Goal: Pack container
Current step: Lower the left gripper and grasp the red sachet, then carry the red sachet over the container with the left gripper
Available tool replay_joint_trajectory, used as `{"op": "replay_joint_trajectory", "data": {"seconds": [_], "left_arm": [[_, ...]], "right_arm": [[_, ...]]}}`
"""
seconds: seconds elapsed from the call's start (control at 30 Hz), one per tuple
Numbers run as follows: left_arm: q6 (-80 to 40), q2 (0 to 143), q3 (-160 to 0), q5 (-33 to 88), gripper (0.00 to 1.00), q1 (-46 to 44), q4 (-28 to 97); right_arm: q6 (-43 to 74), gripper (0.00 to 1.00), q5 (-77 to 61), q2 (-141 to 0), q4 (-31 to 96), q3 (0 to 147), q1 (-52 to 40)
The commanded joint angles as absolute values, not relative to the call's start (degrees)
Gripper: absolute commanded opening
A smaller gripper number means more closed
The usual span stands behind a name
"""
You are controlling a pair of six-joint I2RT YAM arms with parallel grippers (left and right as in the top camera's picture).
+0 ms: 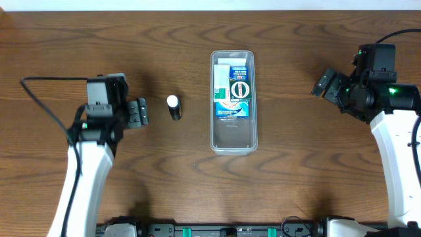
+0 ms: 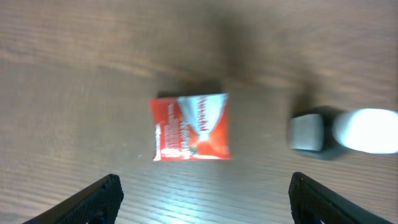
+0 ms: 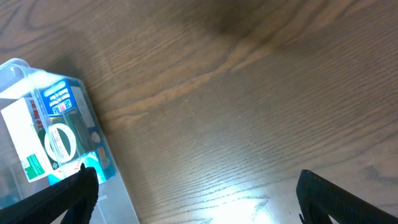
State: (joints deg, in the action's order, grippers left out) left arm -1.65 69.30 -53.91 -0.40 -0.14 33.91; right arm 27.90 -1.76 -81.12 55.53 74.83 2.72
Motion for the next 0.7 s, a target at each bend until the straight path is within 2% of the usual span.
{"op": "replay_joint_trajectory", "data": {"seconds": [0.0,0.1,0.27,0.5,0.67], "left_arm": [[-2.9,64.9,-54.2,-4.0,0.86,-2.7,34.8],[-2.9,64.8,-54.2,-7.4,0.91,-2.4,34.4],[-4.1,73.7,-54.2,-3.5,1.0,1.1,32.4],[-4.2,89.3,-54.2,0.5,0.98,3.5,26.3],[-4.1,95.2,-54.2,1.0,0.98,4.2,22.8]], "right_arm": [[28.3,0.99,-1.9,-80.2,55.6,74.9,3.0],[28.3,0.99,-1.9,-80.2,55.6,74.9,3.0],[28.3,0.99,-1.9,-80.2,55.6,74.9,3.0],[28.3,0.99,-1.9,-80.2,55.6,74.9,3.0],[28.3,0.99,-1.9,-80.2,55.6,74.9,3.0]]}}
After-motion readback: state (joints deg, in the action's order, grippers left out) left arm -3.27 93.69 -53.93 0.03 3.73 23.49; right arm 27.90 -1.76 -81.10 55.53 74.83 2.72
